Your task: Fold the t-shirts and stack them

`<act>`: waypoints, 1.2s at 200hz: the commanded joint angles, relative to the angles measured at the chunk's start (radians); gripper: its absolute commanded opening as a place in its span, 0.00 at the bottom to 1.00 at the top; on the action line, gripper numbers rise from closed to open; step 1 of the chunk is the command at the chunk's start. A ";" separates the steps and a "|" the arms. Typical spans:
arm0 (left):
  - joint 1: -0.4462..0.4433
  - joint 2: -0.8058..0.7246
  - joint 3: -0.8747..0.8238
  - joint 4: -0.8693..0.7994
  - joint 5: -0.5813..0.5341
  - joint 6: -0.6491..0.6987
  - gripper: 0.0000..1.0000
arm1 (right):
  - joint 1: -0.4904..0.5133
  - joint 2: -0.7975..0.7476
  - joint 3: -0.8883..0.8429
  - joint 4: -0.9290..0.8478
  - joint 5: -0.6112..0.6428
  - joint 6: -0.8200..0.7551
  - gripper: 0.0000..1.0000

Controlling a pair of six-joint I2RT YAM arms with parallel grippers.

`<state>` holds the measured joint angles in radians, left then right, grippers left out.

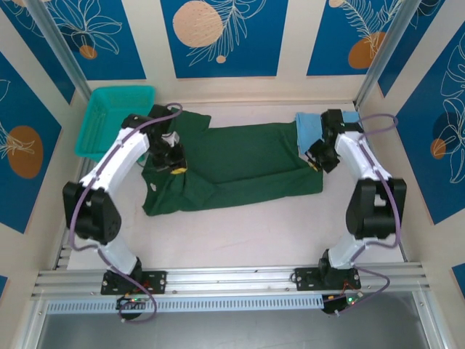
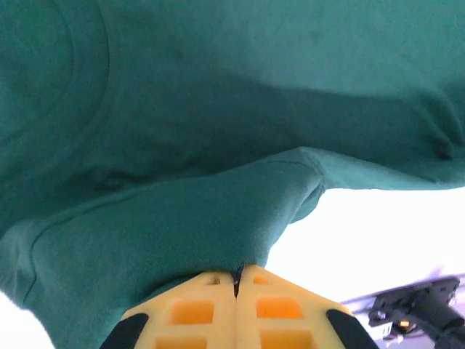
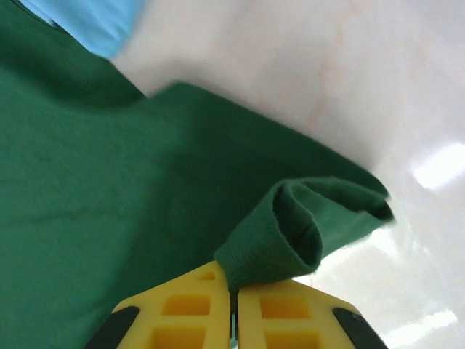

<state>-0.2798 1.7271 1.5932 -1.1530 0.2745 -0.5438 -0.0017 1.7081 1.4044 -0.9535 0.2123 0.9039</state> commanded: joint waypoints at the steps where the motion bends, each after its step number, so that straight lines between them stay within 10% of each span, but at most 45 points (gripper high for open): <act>1: 0.101 0.042 0.043 0.068 -0.062 -0.044 0.13 | -0.006 0.140 0.167 -0.079 0.049 -0.028 0.16; 25: 0.162 0.030 0.064 0.100 -0.116 -0.073 0.39 | -0.043 0.234 0.308 -0.138 0.012 -0.045 0.48; 56: 0.165 -0.073 -0.016 0.103 -0.163 -0.058 0.66 | -0.090 0.122 0.200 -0.072 -0.048 -0.062 0.57; 130: 0.169 -0.294 -0.544 0.188 -0.050 -0.033 0.83 | -0.115 -0.233 -0.480 0.189 -0.195 -0.037 0.64; 240: 0.194 -0.287 -0.760 0.469 -0.111 -0.217 0.84 | -0.182 -0.174 -0.521 0.318 -0.211 -0.053 0.59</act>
<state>-0.0959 1.4479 0.8642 -0.7635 0.1959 -0.7300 -0.1802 1.5093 0.8764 -0.6682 0.0208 0.8585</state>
